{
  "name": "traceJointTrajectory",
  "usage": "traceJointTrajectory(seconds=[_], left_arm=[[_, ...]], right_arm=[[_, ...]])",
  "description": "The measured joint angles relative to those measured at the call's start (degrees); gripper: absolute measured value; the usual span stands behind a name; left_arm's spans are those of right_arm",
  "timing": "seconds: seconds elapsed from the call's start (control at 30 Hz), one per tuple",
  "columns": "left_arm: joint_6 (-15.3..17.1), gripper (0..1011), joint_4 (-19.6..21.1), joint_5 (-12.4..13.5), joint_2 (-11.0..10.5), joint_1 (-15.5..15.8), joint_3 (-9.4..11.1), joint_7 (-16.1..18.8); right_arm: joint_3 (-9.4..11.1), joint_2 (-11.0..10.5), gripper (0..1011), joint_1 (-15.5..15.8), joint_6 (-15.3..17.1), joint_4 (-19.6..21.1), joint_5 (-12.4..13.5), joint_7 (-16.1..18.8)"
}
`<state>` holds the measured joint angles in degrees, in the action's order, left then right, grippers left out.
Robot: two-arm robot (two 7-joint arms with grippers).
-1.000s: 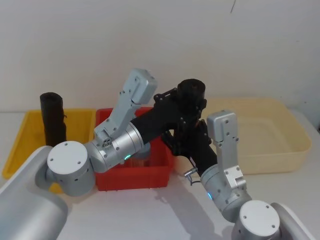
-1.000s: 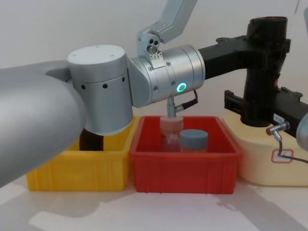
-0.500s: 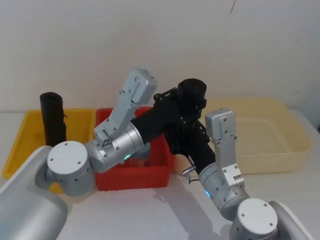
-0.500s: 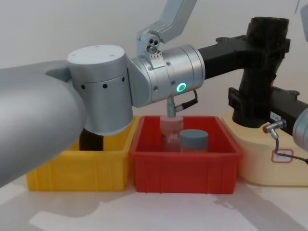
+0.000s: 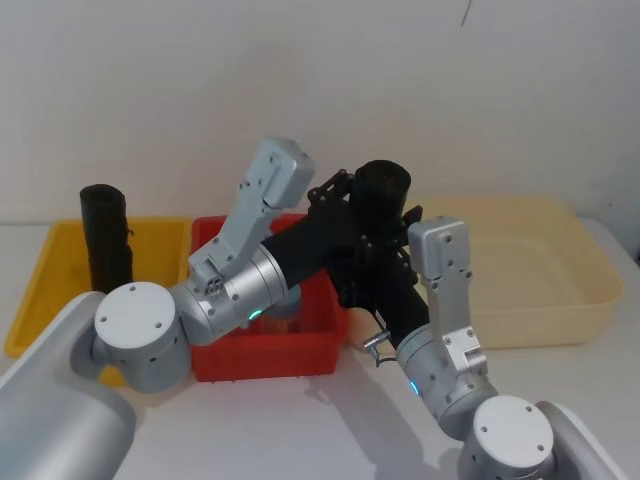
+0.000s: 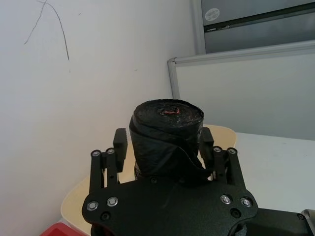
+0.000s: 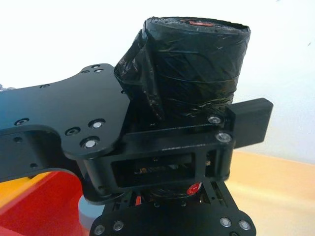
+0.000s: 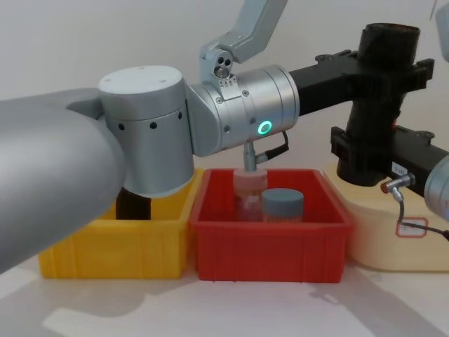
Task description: Pick up the garbage bag with the one hand and transfer it to the other hand.
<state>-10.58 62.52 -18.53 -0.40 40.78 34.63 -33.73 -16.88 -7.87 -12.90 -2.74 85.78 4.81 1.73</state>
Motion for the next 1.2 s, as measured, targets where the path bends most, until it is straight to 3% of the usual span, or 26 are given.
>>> traceJointTrajectory(seconds=[0.23, 0.53, 1.2], left_arm=[[0.0, 1001, 0.0, 0.0, 0.0, 0.0, 0.0, 0.0], [0.0, 1001, 0.0, 0.0, 0.0, 0.0, 0.0, 0.0], [0.0, 1001, 0.0, 0.0, 0.0, 0.0, 0.0, 0.0]], right_arm=[[0.8, 0.3, 506, -0.2, 0.3, -0.3, -0.1, -0.4], [2.9, 0.8, 506, -1.5, 1.2, -1.7, 0.4, -1.5], [10.5, 0.8, 506, -6.2, 3.4, -6.8, 1.6, -5.6]])
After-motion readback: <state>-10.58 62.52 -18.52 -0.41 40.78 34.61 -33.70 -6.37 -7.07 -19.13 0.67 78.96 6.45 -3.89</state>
